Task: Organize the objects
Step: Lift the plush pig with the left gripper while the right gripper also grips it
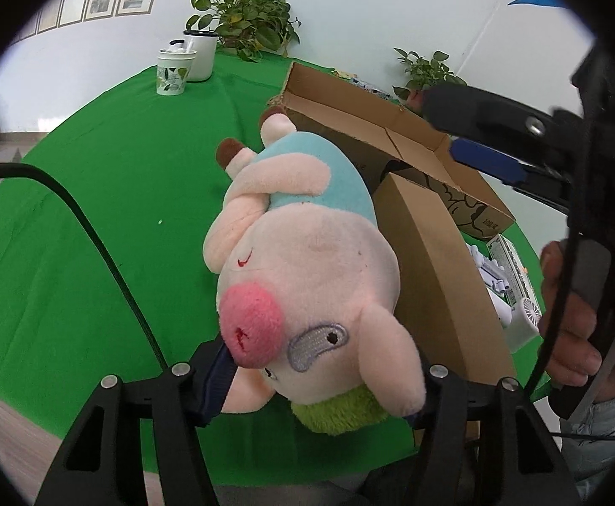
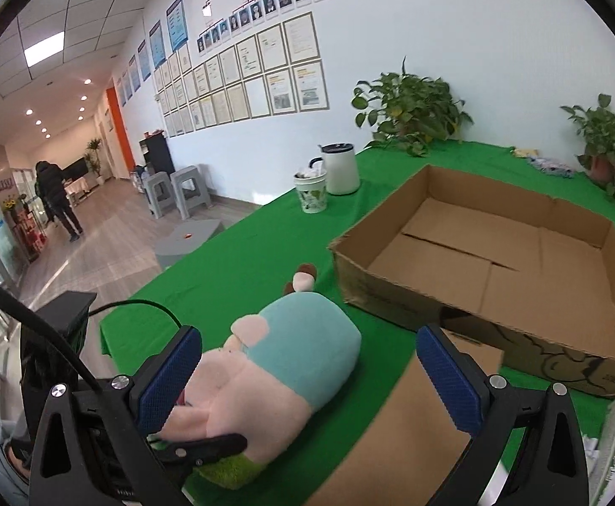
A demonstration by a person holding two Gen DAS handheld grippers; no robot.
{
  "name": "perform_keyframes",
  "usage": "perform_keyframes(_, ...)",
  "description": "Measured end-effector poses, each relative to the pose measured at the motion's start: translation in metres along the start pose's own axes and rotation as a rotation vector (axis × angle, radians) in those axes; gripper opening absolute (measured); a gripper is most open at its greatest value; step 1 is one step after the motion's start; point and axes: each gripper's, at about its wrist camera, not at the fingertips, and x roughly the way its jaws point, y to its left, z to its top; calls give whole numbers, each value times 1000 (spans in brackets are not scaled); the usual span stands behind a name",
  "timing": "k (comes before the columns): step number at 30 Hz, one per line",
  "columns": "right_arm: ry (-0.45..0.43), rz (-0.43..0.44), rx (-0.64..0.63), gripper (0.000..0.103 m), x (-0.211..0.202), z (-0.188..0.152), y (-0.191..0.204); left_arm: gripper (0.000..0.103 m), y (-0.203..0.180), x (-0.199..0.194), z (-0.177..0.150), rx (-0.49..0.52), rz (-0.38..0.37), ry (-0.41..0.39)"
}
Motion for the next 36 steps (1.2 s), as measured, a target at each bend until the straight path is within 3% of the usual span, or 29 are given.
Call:
perform_keyframes(3,97,54,89,102,36,4,13,62,6,-7,-11,-23,-3,0)
perform_keyframes(5,202,35,139,102,66,2,23,62,9,-10,-16,-33,-4,-1)
perform_keyframes(8,318,53,156,102,96,-6,39,62,13,-11,-20,-52,-10,-5)
perform_keyframes(10,349,40,145,103,107,-8,50,62,17,-11,-20,-71,-20,-9)
perform_keyframes(15,384,-7,127,103,125,-5,68,62,21,-10,-18,-82,-35,-7)
perform_keyframes(24,433,21,207,103,148,-6,34,62,24,-10,-17,-101,-43,-7)
perform_keyframes(26,437,21,223,102,138,-9,30,61,23,-11,-17,-99,-43,-7)
perform_keyframes(36,375,35,252,90,122,-14,29,57,9,-17,-15,-53,5,-33)
